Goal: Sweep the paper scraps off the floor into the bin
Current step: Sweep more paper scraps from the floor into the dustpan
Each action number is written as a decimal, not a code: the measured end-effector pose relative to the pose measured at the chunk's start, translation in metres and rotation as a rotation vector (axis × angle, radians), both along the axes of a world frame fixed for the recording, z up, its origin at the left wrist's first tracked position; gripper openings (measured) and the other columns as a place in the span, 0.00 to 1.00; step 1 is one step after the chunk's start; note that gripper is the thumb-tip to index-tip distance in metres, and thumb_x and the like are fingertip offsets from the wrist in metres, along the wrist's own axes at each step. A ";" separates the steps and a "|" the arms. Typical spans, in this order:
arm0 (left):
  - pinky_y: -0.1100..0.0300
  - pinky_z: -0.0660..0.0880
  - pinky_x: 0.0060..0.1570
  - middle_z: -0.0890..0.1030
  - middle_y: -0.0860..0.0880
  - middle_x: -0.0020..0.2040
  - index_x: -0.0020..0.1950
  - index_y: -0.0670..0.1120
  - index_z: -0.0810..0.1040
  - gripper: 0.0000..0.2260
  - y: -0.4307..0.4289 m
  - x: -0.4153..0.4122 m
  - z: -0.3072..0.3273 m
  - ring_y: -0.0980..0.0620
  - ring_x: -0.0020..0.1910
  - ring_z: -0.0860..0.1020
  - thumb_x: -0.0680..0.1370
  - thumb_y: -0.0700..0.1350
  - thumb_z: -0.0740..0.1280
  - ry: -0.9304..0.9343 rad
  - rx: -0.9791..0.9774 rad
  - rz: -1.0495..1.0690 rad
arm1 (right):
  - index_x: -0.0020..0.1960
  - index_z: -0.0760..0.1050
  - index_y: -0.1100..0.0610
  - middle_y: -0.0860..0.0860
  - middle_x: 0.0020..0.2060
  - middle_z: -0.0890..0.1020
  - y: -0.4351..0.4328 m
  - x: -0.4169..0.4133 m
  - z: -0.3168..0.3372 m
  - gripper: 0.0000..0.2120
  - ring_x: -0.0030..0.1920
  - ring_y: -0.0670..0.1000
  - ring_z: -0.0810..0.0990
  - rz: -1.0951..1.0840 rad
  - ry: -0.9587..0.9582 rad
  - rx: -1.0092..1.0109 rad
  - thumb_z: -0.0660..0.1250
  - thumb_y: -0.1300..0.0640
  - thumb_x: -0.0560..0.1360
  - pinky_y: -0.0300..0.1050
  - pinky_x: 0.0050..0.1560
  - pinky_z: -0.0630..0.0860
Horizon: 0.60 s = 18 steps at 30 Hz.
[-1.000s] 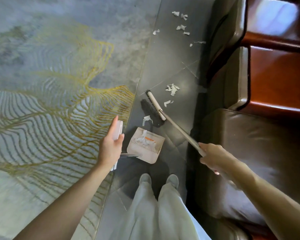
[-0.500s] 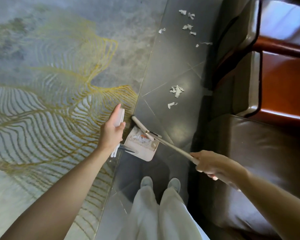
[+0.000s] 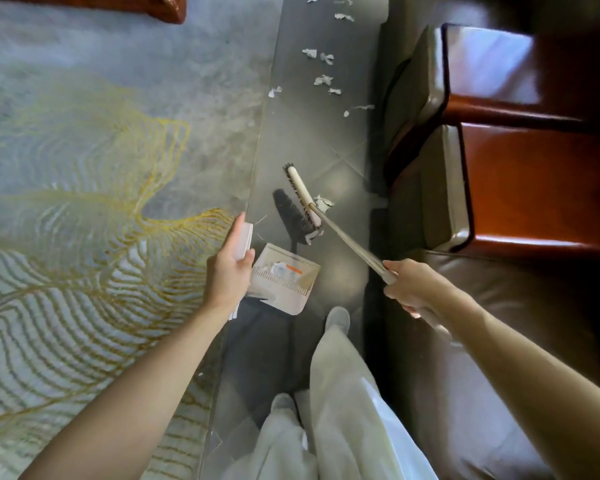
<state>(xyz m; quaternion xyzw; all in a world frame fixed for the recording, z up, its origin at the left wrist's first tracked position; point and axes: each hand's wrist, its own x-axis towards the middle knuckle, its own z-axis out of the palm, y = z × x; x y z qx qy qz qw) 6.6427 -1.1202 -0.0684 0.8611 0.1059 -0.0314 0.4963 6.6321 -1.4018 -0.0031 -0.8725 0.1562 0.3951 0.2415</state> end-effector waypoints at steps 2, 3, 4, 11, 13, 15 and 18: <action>0.36 0.76 0.52 0.72 0.56 0.69 0.70 0.70 0.58 0.32 -0.016 0.025 0.000 0.32 0.56 0.75 0.77 0.38 0.63 0.000 0.005 0.009 | 0.66 0.71 0.59 0.53 0.39 0.77 -0.009 0.037 -0.015 0.17 0.31 0.49 0.76 -0.009 -0.054 -0.042 0.62 0.64 0.78 0.37 0.23 0.70; 0.36 0.76 0.52 0.71 0.57 0.70 0.70 0.69 0.58 0.32 -0.022 0.036 0.000 0.32 0.57 0.75 0.77 0.37 0.63 0.002 0.008 0.015 | 0.65 0.72 0.60 0.54 0.41 0.77 -0.016 0.056 -0.021 0.16 0.32 0.50 0.77 -0.010 -0.073 -0.063 0.62 0.64 0.78 0.39 0.24 0.73; 0.35 0.75 0.52 0.70 0.57 0.70 0.70 0.69 0.58 0.33 -0.028 0.047 0.001 0.32 0.57 0.74 0.77 0.37 0.63 0.002 0.014 0.012 | 0.65 0.72 0.61 0.56 0.44 0.78 -0.023 0.075 -0.025 0.16 0.35 0.52 0.79 -0.017 -0.079 -0.077 0.62 0.64 0.78 0.41 0.28 0.76; 0.36 0.73 0.55 0.67 0.65 0.69 0.75 0.60 0.61 0.29 -0.057 0.112 -0.007 0.32 0.59 0.73 0.78 0.36 0.62 0.068 0.065 -0.036 | 0.65 0.72 0.64 0.57 0.48 0.77 -0.072 0.182 -0.042 0.15 0.42 0.54 0.80 0.137 -0.041 -0.218 0.62 0.64 0.79 0.42 0.35 0.77; 0.36 0.73 0.54 0.67 0.63 0.70 0.75 0.58 0.61 0.28 -0.056 0.125 -0.013 0.31 0.59 0.73 0.79 0.37 0.62 0.077 0.081 -0.028 | 0.65 0.72 0.64 0.57 0.51 0.79 -0.079 0.198 -0.046 0.15 0.48 0.55 0.81 0.206 -0.018 -0.228 0.62 0.64 0.79 0.42 0.39 0.79; 0.35 0.73 0.51 0.68 0.62 0.70 0.75 0.59 0.61 0.28 -0.054 0.134 -0.015 0.30 0.57 0.73 0.79 0.39 0.62 0.074 0.084 -0.009 | 0.65 0.73 0.64 0.56 0.51 0.80 -0.082 0.202 -0.052 0.15 0.47 0.53 0.82 0.257 0.026 -0.211 0.61 0.64 0.79 0.41 0.41 0.80; 0.36 0.74 0.49 0.74 0.56 0.67 0.73 0.63 0.62 0.28 -0.057 0.146 -0.011 0.30 0.53 0.74 0.77 0.41 0.63 0.085 0.055 0.065 | 0.63 0.74 0.61 0.53 0.43 0.78 -0.079 0.191 -0.062 0.14 0.39 0.49 0.79 0.256 0.084 -0.126 0.61 0.65 0.78 0.37 0.33 0.76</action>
